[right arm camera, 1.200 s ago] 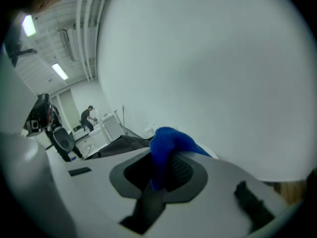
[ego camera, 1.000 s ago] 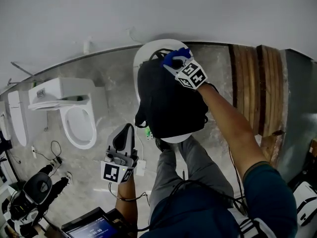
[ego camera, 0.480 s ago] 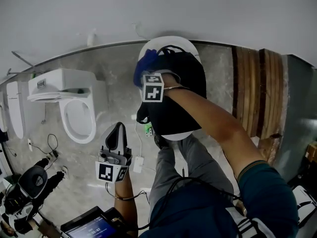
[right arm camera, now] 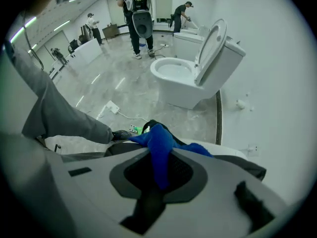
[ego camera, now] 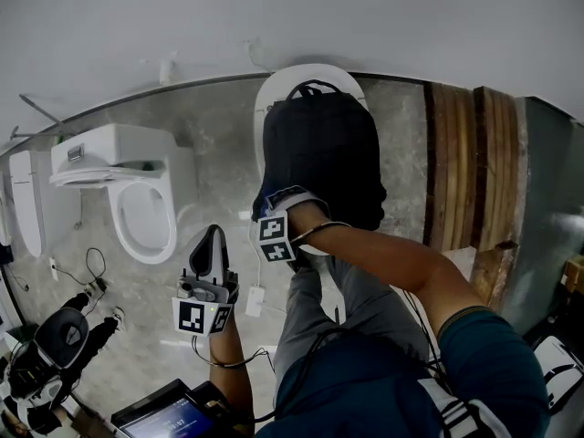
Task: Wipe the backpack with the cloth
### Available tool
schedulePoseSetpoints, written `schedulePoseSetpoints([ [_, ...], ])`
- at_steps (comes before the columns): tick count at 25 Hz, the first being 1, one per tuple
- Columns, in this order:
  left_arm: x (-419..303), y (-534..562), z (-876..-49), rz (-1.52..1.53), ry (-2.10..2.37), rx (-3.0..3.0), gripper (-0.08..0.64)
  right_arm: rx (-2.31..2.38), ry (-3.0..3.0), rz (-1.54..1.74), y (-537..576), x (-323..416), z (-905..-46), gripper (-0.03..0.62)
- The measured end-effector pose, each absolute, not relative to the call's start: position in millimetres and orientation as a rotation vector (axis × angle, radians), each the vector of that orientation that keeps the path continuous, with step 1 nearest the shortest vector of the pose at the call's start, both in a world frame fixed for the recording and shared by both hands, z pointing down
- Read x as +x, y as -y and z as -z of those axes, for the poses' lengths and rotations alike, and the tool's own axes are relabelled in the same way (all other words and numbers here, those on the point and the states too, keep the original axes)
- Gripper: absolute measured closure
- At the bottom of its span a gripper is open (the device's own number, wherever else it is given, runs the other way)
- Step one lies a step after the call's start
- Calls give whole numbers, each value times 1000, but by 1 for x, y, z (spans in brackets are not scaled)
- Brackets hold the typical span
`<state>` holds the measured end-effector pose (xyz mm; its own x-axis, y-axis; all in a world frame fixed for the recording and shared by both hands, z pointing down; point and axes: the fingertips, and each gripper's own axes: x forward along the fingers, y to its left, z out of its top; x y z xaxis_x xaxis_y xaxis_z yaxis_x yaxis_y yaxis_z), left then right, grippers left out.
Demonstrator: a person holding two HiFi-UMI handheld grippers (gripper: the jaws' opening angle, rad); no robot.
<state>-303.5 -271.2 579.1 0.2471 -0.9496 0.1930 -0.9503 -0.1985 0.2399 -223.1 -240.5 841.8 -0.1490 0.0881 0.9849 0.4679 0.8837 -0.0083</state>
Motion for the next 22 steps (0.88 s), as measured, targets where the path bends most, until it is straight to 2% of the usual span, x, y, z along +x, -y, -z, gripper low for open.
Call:
schedulePoseSetpoints([
  [4, -303, 273, -580, 3, 1738, 2222, 557, -315, 1886, 235, 207, -205, -834, 541],
  [8, -300, 279, -582, -1, 1714, 2236, 555, -175, 2033, -50, 194, -181, -822, 541],
  [13, -288, 288, -581, -5, 1673, 2270, 557, 112, 2054, -362, 191, -99, -826, 541],
  [18, -276, 297, -580, -9, 1637, 2297, 555, 751, 2003, -794, 243, 15, -835, 541],
  [22, -268, 301, -581, -17, 1618, 2310, 555, 983, 2068, -794, 305, 44, -825, 540],
])
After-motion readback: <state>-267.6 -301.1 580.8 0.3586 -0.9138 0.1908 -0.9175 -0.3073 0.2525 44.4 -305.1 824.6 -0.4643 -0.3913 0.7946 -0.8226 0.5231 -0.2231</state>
